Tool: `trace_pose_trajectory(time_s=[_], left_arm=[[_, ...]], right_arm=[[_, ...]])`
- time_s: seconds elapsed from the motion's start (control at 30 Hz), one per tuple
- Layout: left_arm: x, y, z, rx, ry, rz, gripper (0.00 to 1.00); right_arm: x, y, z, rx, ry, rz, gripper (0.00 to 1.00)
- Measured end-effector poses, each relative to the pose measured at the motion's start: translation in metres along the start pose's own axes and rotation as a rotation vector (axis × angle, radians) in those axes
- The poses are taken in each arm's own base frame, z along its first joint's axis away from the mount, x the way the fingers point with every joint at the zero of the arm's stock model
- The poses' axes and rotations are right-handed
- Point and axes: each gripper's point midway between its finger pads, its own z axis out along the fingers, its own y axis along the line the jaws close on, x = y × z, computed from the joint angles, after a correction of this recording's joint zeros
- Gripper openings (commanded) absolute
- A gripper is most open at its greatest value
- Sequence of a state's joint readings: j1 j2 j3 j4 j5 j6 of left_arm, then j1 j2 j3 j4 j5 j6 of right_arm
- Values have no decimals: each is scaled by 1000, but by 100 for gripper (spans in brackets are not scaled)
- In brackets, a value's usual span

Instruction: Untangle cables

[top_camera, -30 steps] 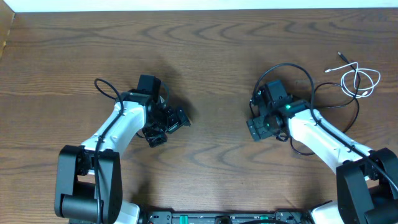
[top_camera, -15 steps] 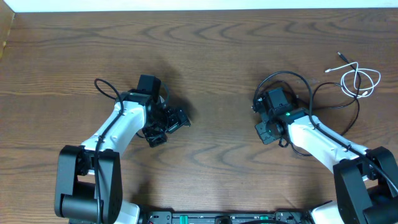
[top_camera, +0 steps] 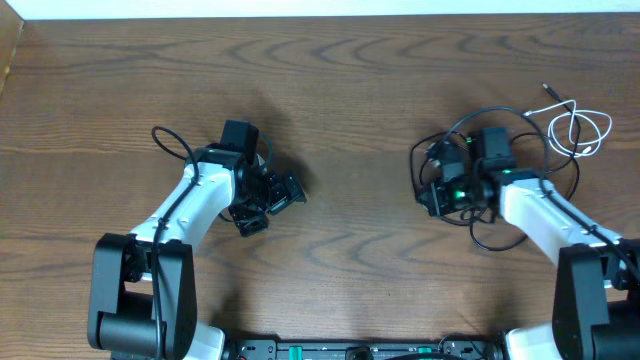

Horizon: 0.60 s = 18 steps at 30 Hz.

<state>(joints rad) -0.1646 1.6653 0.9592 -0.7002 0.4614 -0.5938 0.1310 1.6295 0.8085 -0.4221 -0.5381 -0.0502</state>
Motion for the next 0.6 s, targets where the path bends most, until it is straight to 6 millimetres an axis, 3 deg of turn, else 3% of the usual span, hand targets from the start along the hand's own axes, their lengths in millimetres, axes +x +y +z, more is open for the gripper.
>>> trace_pose_trajectory(time_s=[0.13,0.27,0.43,0.6], left_arm=[[0,0,0,0,0,0,100],[0,0,0,0,0,0,100],[0,0,0,0,0,0,100],[0,0,0,0,0,0,100]], right_arm=[[-7,7,-8,-112,-41,34,1],[-32,38,-19,-309,-153,-41,1],[-64,74,-49,-560,-301,-158,1],[-73,77,-64,-628,-340,-146,1]])
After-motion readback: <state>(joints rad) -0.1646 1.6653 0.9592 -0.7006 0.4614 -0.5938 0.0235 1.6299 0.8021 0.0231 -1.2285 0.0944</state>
